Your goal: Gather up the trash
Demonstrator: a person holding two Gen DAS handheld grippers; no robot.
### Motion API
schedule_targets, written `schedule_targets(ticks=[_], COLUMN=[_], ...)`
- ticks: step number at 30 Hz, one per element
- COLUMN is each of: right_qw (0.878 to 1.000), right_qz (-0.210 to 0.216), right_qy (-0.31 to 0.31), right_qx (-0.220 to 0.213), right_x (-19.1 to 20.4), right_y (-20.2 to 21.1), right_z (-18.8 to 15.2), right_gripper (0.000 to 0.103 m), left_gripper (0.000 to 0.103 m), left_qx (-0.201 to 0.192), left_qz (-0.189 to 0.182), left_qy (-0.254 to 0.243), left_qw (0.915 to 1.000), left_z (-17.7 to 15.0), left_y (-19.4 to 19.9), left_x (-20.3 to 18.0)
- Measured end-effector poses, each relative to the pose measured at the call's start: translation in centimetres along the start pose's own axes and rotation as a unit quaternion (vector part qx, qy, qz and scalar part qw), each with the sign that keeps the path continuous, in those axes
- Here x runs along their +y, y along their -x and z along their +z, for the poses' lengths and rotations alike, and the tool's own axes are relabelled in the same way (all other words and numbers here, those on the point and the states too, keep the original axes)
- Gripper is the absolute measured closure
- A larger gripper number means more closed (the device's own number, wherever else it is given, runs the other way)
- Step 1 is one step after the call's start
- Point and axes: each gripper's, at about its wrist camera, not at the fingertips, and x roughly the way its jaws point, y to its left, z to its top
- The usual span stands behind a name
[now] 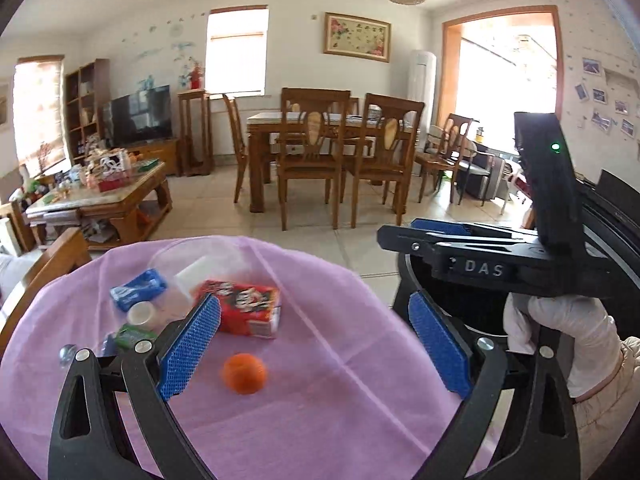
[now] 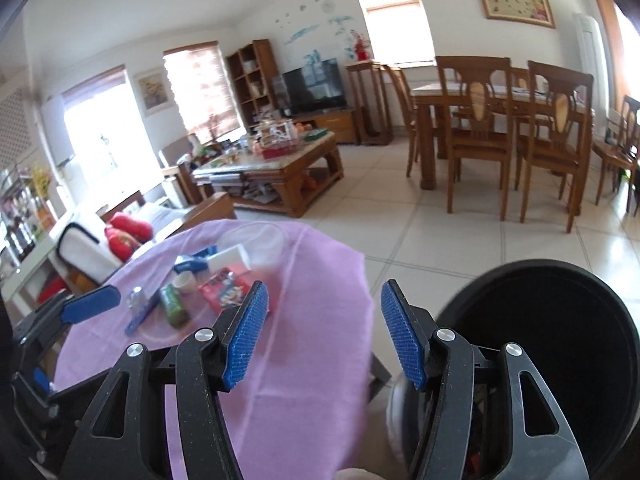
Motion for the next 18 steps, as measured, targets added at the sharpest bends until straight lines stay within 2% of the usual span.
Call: schedule_targets(ticks=[3, 7, 9, 14, 18], right_qw=[0.999, 0.997, 0.995, 0.991, 0.982], right_qz=[0.024, 0.043, 0.048, 0.034, 0.007], right_qy=[0.027, 0.058, 0.069, 0.098, 0.138], right_qx=[0.010, 0.030, 0.044, 0.080, 0.125], right_x=[3.8, 8.1, 9.7, 11.3, 11.7], right_y=[-2.3, -5.4, -7.0, -11.3, -14.8], right_z=[1.0, 1.8, 1.8, 1.6, 0.7], right_gripper=[0.044, 0.044, 0.038, 0.037, 0.037], left_gripper=[0.009, 0.009, 0.009, 0.009, 0.010], left_qx=[0.012, 0.036, 0.050, 0.104, 0.144], left_qz=[0.039, 0.090, 0.113, 0.143, 0.148], left_qy=[0.040, 0.090, 0.108, 0.135, 0.156], left_qw=[0.9984, 0.9913, 0.9864, 0.9750, 0.9659], left_z=[-1.1, -2.4, -3.0, -4.3, -5.4], left_y=[0.9, 1.8, 1.9, 0.5, -1.0], left_x=[5.5, 12.3, 15.6, 20.6, 23.2])
